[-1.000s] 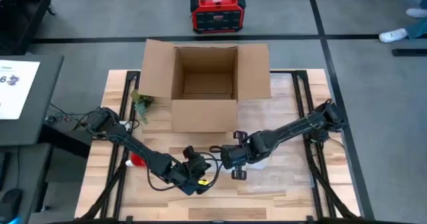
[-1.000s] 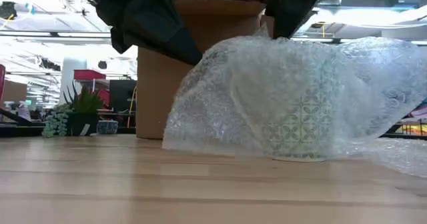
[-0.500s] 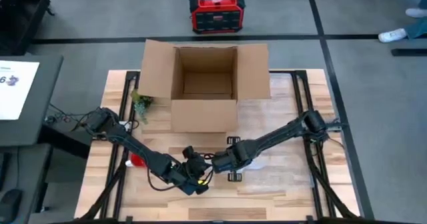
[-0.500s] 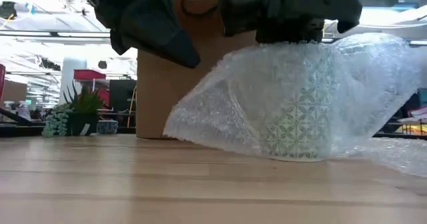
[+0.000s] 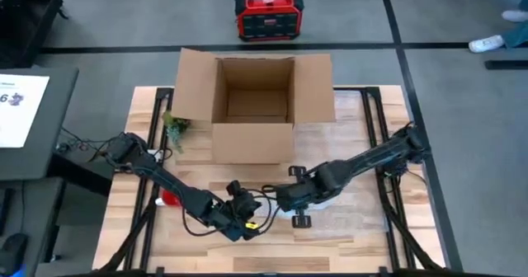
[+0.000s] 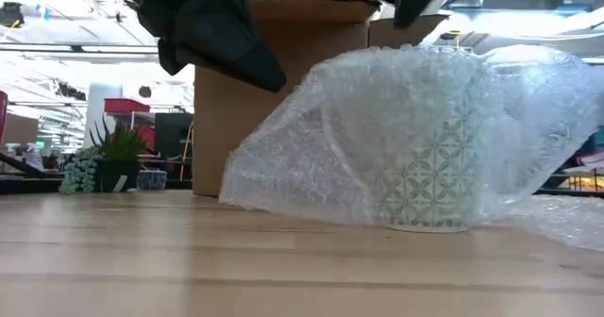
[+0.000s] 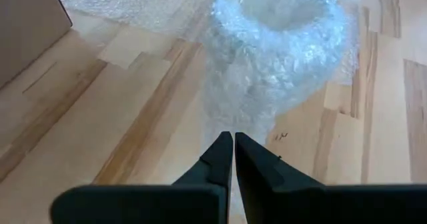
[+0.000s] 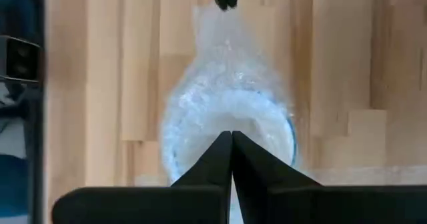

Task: Wrap mug
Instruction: Pack the white mug with the bubble wrap

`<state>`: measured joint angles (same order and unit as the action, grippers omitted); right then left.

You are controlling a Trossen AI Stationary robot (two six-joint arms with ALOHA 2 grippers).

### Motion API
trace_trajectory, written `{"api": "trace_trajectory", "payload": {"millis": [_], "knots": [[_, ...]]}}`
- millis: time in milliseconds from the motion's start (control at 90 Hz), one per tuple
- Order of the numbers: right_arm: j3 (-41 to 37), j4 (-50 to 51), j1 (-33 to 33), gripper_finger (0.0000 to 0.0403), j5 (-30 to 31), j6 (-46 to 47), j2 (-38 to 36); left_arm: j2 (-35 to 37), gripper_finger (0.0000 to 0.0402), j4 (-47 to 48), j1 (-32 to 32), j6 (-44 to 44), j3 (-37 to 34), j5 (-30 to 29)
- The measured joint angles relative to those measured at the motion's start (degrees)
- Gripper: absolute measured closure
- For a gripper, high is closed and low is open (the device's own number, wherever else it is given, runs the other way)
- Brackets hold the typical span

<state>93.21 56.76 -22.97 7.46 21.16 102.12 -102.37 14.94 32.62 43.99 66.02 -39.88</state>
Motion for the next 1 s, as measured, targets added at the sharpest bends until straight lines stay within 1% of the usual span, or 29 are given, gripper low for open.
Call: {"api": "trace_trajectory", "payload": {"millis": [100, 178, 278, 478, 556, 644, 778, 889, 1000], "knots": [[-0.2, -0.8, -0.9, 0.0403, 6.1, 1.1, -2.2, 0.0, 0.0402, 0.1, 0.0, 0.0, 0.0, 0.0], [-1.8, -2.9, -0.6, 0.0403, 6.5, 1.3, -1.8, 0.0, 0.0402, 0.1, 0.0, 0.0, 0.0, 0.0], [-4.0, -5.2, 0.2, 0.0403, 4.2, 0.6, 1.8, 0.0, 0.0402, 0.1, 0.0, 0.0, 0.0, 0.2], [-5.9, -9.7, 1.6, 0.0403, -3.8, -2.0, 11.3, 0.0, 0.0402, 0.1, 0.0, 0.0, 0.0, 0.2], [-5.7, -10.3, 1.9, 0.0403, -5.6, -3.2, 14.5, 0.0, 0.0402, 0.2, 0.0, 0.0, 0.0, 0.2], [-5.5, -10.1, 2.4, 0.0403, -6.0, -3.9, 16.2, 0.0, 0.0402, 0.2, 0.0, 0.0, 0.0, 0.2], [-5.5, -9.1, 2.4, 0.0403, -6.1, -4.1, 14.9, 0.0, 0.0402, 0.3, 0.0, 0.0, 0.0, 0.2], [-4.7, -8.1, 2.2, 0.0403, -5.7, -3.6, 11.2, 0.0, 0.0402, 0.2, 0.0, 0.0, 0.0, 0.2], [-3.9, -7.6, 1.5, 0.0403, -4.3, -1.8, 5.3, 0.0, 0.0402, 0.0, 0.0, 0.0, 0.0, 0.2]]}}
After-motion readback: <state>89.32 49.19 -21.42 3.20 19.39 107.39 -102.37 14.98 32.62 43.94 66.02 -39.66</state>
